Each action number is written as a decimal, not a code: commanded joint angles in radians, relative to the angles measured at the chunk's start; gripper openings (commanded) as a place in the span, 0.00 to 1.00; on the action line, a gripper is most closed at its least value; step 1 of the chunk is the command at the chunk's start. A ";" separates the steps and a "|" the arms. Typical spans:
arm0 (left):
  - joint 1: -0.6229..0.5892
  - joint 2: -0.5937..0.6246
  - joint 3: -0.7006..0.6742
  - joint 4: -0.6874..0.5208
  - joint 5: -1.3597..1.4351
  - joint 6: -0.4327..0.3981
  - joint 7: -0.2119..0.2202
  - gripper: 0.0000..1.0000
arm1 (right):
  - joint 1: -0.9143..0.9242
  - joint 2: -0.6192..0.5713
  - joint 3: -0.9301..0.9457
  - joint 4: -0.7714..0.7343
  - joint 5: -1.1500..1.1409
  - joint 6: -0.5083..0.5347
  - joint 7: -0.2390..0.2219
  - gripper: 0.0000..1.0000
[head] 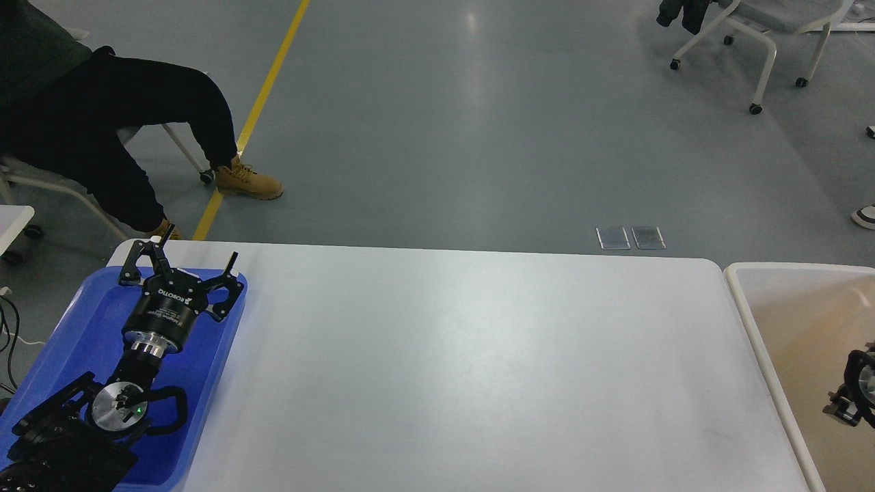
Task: Tidy desktop
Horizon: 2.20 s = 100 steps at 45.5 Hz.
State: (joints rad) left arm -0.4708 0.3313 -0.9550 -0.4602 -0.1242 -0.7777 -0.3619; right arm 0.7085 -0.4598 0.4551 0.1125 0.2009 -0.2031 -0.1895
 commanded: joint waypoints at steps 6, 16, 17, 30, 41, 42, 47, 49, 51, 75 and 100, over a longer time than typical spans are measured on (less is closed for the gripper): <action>0.000 0.000 0.001 0.000 0.000 0.000 0.000 0.99 | 0.098 -0.010 0.010 0.026 -0.002 0.002 0.001 1.00; 0.000 0.000 0.001 0.000 0.000 0.000 0.000 0.99 | 0.158 -0.008 0.019 0.107 0.000 0.037 0.002 1.00; 0.000 0.000 -0.001 0.000 0.000 0.000 0.000 0.99 | 0.161 -0.008 0.020 0.121 0.000 0.045 0.002 1.00; 0.000 0.000 0.001 0.000 0.000 0.000 0.000 0.99 | 0.170 0.024 0.189 0.249 0.000 0.261 0.002 1.00; 0.000 0.000 0.001 0.000 0.000 0.000 0.000 0.99 | 0.161 0.061 0.215 0.323 0.009 0.367 0.002 1.00; 0.000 0.000 0.001 0.000 0.000 0.000 0.000 0.99 | 0.158 0.066 0.215 0.328 0.012 0.372 0.002 1.00; 0.000 0.000 0.001 0.000 0.000 0.000 0.000 0.99 | 0.141 0.107 0.264 0.335 0.014 0.393 0.002 1.00; 0.000 0.000 0.001 0.000 0.000 0.000 0.000 0.99 | 0.128 0.130 0.295 0.337 0.014 0.398 0.002 1.00; 0.000 0.000 0.001 0.000 0.000 0.000 0.000 0.99 | 0.112 0.153 0.319 0.340 0.014 0.407 0.002 1.00; 0.000 0.000 0.001 0.000 0.000 0.000 0.000 0.99 | -0.043 0.314 0.393 0.358 0.014 0.538 0.004 1.00; 0.000 0.000 0.001 0.000 0.000 0.000 0.000 0.99 | -0.138 0.316 0.530 0.358 0.014 0.682 0.005 1.00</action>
State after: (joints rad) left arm -0.4710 0.3313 -0.9544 -0.4602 -0.1243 -0.7776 -0.3621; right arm 0.6095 -0.1509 0.9134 0.4702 0.2147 0.4160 -0.1847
